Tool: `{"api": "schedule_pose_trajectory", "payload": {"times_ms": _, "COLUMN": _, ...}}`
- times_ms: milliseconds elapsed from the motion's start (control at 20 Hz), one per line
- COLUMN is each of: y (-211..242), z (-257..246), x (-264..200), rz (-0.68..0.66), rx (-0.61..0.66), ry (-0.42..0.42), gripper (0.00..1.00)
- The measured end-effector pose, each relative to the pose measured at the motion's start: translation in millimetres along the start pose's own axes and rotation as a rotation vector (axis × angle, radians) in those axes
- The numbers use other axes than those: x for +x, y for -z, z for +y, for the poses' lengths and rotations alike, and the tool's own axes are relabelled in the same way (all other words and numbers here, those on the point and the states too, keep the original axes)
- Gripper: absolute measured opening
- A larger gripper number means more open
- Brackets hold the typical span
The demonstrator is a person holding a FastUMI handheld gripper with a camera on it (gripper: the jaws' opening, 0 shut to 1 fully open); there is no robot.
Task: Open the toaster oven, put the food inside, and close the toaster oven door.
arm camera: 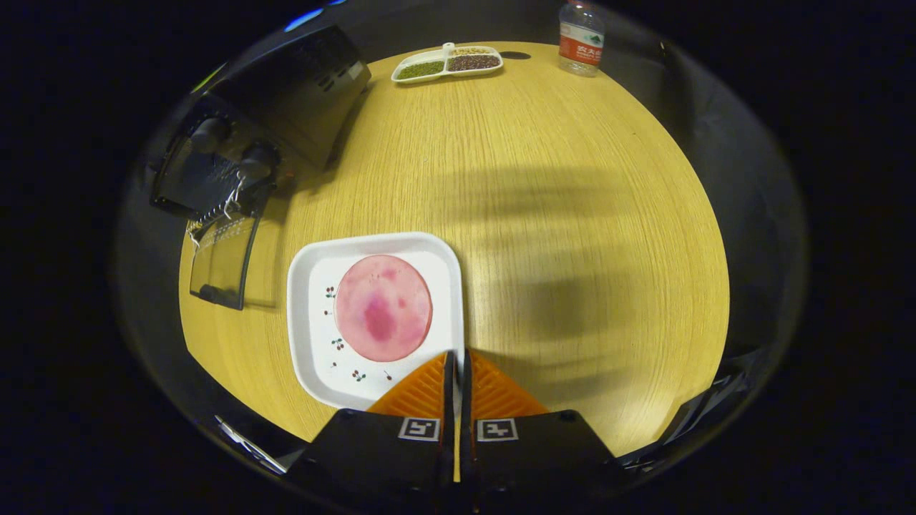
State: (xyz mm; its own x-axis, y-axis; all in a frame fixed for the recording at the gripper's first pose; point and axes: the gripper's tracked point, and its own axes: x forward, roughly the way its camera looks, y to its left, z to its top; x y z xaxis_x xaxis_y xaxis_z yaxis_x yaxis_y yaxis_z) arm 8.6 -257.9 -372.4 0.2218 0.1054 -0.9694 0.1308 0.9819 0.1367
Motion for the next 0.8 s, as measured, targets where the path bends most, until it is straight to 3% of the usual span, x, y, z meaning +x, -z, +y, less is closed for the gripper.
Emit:
{"api": "schedule_pose_trajectory", "payload": {"times_ms": 250, "y": 1.5, "z": -0.5, "x": -8.1, "rz": -0.003, "rx": 0.03, "ry": -0.052, "gripper": 0.02}}
{"api": "schedule_pose_trajectory", "payload": {"times_ms": 450, "y": 5.6, "z": 3.3, "x": -16.1, "rz": -0.029, "rx": 0.15, "ry": -0.115, "gripper": 0.02}}
{"api": "schedule_pose_trajectory", "payload": {"times_ms": 800, "y": -0.6, "z": 17.8, "x": -55.3, "rz": -0.184, "rx": 0.273, "ry": -0.184, "gripper": 0.02}}
